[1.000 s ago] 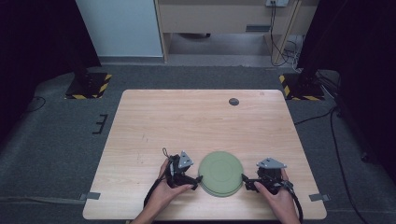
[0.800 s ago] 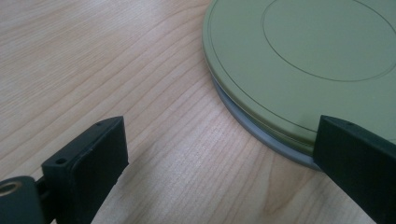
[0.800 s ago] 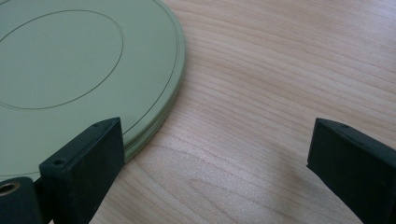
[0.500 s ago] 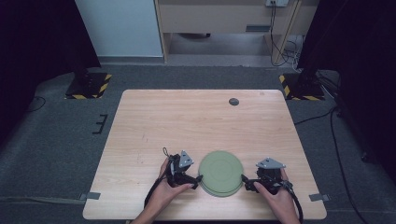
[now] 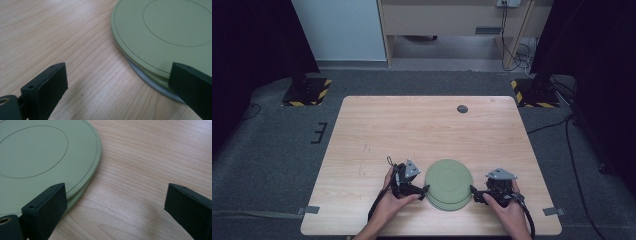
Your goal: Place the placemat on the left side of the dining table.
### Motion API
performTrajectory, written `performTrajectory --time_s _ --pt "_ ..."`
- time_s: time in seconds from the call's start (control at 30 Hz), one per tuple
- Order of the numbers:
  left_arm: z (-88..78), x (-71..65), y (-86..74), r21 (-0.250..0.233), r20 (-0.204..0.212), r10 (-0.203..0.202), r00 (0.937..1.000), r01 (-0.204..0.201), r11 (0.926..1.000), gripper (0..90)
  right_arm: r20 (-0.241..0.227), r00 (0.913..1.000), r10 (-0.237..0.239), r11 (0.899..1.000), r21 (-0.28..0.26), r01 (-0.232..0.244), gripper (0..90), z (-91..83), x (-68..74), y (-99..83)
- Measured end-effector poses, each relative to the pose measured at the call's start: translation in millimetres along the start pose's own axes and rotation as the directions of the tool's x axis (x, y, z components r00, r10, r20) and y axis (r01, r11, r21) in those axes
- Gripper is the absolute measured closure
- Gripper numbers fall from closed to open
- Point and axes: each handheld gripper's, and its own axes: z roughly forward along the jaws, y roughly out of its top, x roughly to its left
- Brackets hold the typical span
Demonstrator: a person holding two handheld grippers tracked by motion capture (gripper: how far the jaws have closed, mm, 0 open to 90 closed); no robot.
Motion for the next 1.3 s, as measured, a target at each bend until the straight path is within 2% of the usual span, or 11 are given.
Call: performTrajectory --time_s 0.37,0.47,0.6,0.87,1.0,1.03,1.3 --pt "4.0 1.9 4.3 -0.008 -0.038 0.005 0.9993 -0.006 0.9999 0.0 0.029 0.9995 0.016 1.000 -0.006 -0.016 1.7 5.3 -2.6 2.9" --pt "3.4 1.4 3.9 -0.012 -0.036 0.004 0.9993 -0.005 0.9999 0.8 0.022 0.9996 0.016 1.000 -0.008 -0.016 5.2 3.7 -1.6 2.5" --pt "3.5 1.0 4.4 -0.015 -0.041 0.010 0.9991 -0.011 0.9998 1.2 0.006 1.0000 -0.006 1.000 -0.002 0.006 5.0 1.1 2.3 1.1" --pt "5.7 1.0 7.1 -0.016 -0.063 0.016 0.9979 -0.017 0.9997 0.7 0.037 0.9993 0.008 1.000 -0.013 -0.007 2.1 5.9 0.5 4.8" --pt "5.6 1.0 7.0 -0.018 -0.061 0.015 0.9980 -0.016 0.9997 1.3 0.031 0.9994 0.015 1.000 -0.015 -0.015 5.2 4.5 1.8 3.8" --pt "5.6 0.8 7.1 -0.019 -0.062 0.018 0.9979 -0.020 0.9996 1.4 0.022 0.9997 0.001 1.000 -0.010 -0.001 5.0 4.0 2.2 3.1" --pt "6.9 1.7 7.5 -0.023 -0.061 0.021 0.9979 -0.023 0.9995 1.6 0.029 0.9995 0.010 1.000 -0.009 -0.010 2.3 6.9 -0.3 5.2"
